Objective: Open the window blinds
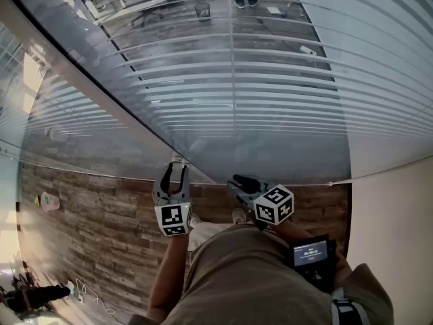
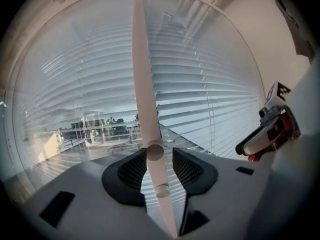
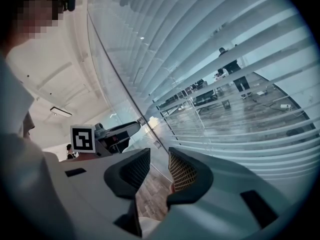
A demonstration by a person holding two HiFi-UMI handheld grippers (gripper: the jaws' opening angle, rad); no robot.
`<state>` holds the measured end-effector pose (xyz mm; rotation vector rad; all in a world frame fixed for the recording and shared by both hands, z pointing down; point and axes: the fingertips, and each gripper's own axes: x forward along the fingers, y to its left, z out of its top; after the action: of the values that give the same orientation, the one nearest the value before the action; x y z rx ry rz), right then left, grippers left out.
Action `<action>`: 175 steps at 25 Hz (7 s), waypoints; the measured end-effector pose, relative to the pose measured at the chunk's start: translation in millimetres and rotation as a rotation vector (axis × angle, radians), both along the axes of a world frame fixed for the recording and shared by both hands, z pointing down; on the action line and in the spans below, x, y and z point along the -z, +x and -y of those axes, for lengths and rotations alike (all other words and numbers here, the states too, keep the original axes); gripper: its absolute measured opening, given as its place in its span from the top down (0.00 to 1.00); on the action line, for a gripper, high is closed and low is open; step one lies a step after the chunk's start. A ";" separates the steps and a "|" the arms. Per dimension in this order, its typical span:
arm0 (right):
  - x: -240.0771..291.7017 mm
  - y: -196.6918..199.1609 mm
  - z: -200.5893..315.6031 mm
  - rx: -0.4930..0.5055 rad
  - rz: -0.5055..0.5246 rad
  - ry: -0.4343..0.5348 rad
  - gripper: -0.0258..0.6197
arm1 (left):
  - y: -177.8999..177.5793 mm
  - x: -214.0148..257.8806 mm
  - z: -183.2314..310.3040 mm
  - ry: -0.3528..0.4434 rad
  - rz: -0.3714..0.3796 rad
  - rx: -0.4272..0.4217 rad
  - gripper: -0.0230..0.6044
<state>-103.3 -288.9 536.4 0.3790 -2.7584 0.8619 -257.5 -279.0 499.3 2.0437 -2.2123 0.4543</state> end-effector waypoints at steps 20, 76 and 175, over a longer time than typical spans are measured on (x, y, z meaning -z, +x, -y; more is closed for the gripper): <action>5.5 19.8 -8.3 -0.020 -0.010 0.020 0.79 | 20.2 -28.2 -34.1 -0.019 -0.241 0.008 0.71; 13.6 -111.4 -282.4 -0.163 -0.065 0.034 0.79 | -48.1 -38.0 -283.8 -0.023 -0.416 -0.311 0.71; 55.1 84.5 -827.0 -0.198 -0.024 0.132 0.79 | 131.5 5.8 -853.6 0.016 -0.370 -0.277 0.71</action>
<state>-18.8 538.1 481.3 0.6911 -2.7978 0.7131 -126.0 574.5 493.5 2.2354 -1.7383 0.0657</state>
